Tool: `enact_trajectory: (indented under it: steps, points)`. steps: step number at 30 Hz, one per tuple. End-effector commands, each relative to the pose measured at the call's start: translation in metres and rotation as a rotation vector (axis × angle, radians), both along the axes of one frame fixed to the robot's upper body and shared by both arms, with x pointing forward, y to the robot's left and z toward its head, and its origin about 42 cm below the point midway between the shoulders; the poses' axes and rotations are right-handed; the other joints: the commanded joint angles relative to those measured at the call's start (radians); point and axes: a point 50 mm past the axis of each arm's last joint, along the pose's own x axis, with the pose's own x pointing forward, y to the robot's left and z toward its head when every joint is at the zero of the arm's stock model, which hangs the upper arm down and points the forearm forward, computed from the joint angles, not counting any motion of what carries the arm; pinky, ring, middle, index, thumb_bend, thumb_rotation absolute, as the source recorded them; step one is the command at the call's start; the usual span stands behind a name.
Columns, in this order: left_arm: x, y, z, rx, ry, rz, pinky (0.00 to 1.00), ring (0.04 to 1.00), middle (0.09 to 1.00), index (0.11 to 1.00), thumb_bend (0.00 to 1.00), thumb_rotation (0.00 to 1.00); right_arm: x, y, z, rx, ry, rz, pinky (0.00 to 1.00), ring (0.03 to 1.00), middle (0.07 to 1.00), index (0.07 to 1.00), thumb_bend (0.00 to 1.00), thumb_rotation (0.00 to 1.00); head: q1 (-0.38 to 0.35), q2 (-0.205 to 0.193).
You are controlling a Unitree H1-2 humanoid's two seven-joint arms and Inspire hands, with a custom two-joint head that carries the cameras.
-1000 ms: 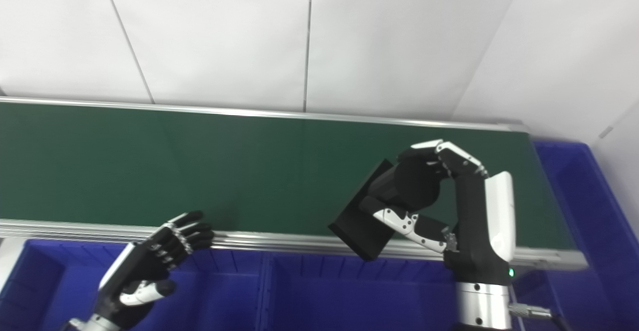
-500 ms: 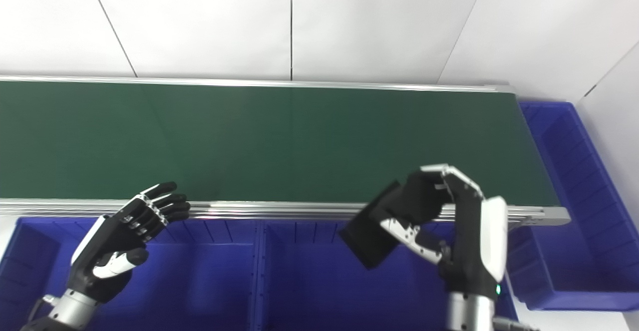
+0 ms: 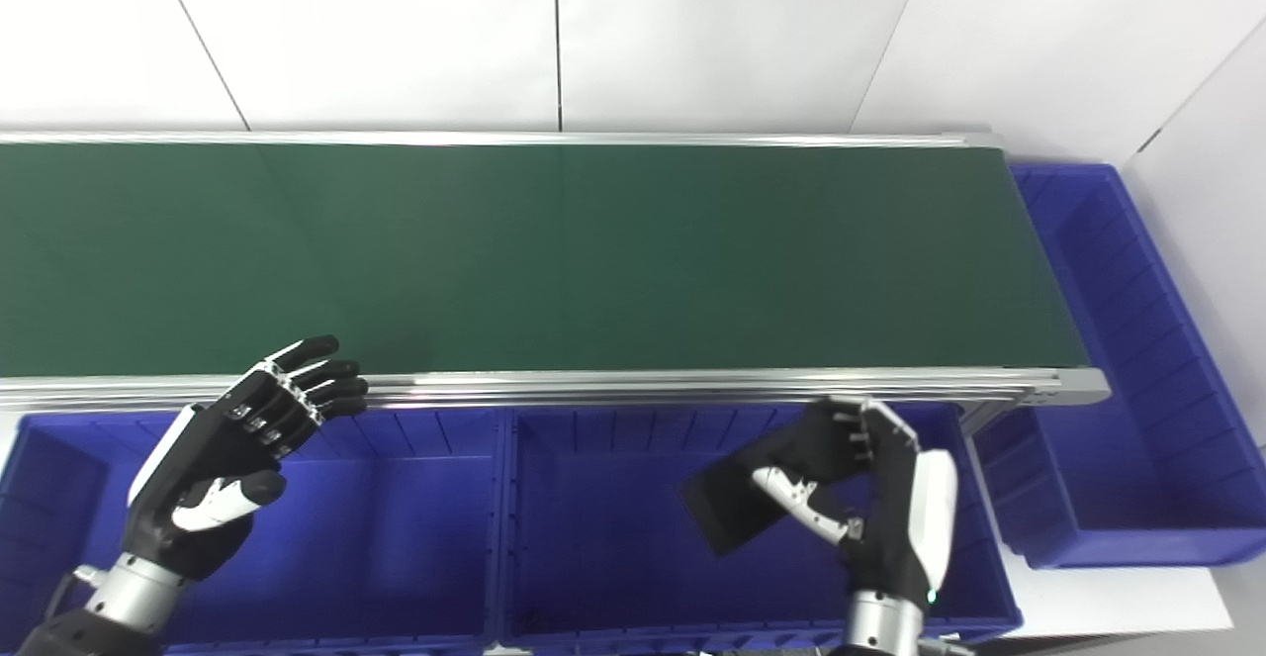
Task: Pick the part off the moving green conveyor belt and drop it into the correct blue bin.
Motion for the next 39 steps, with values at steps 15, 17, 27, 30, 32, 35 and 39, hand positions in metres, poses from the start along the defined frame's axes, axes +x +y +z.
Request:
enact_trajectory:
  steps: [15, 17, 27, 30, 32, 35, 39]
  points:
    - [0.000, -0.005, 0.014, -0.011, -0.055, -0.002, 0.76, 0.760, 0.778, 0.827, 0.98, 0.38, 0.009, -0.004, -0.046, 0.040, 0.024, -0.040, 0.39, 0.423, 0.509, 0.504, 0.52, 0.00, 0.025, 0.002]
    - [-0.001, -0.005, 0.014, -0.013, -0.056, -0.003, 0.76, 0.759, 0.778, 0.827, 0.98, 0.38, 0.008, -0.004, -0.051, 0.047, 0.035, -0.039, 0.39, 0.424, 0.513, 0.502, 0.52, 0.00, 0.030, 0.002]
    - [-0.002, -0.008, 0.017, -0.020, -0.055, -0.002, 0.76, 0.757, 0.776, 0.826, 0.98, 0.36, 0.005, -0.006, -0.058, 0.069, 0.068, -0.051, 0.38, 0.417, 0.501, 0.521, 0.52, 0.00, 0.037, 0.004]
    - [-0.002, -0.008, 0.017, -0.019, -0.057, -0.002, 0.76, 0.758, 0.778, 0.828, 0.97, 0.37, 0.004, -0.006, -0.055, 0.081, 0.076, -0.056, 0.39, 0.420, 0.498, 0.525, 0.52, 0.00, 0.039, 0.004]
    - [-0.002, -0.008, 0.017, -0.016, -0.058, 0.000, 0.75, 0.757, 0.777, 0.828, 0.98, 0.37, 0.004, -0.006, -0.052, 0.091, 0.086, -0.055, 0.41, 0.422, 0.501, 0.531, 0.52, 0.00, 0.041, 0.003]
    - [-0.002, -0.009, 0.017, -0.015, -0.059, 0.003, 0.75, 0.756, 0.776, 0.828, 0.98, 0.37, 0.004, -0.006, -0.048, 0.134, 0.083, -0.044, 0.46, 0.550, 0.575, 0.509, 0.52, 0.07, 0.044, 0.003]
    - [-0.002, -0.009, 0.017, -0.016, -0.058, 0.004, 0.75, 0.754, 0.774, 0.827, 0.99, 0.37, 0.004, -0.006, -0.043, 0.167, 0.085, -0.010, 0.58, 0.725, 0.803, 0.839, 0.70, 0.26, 0.043, 0.002]
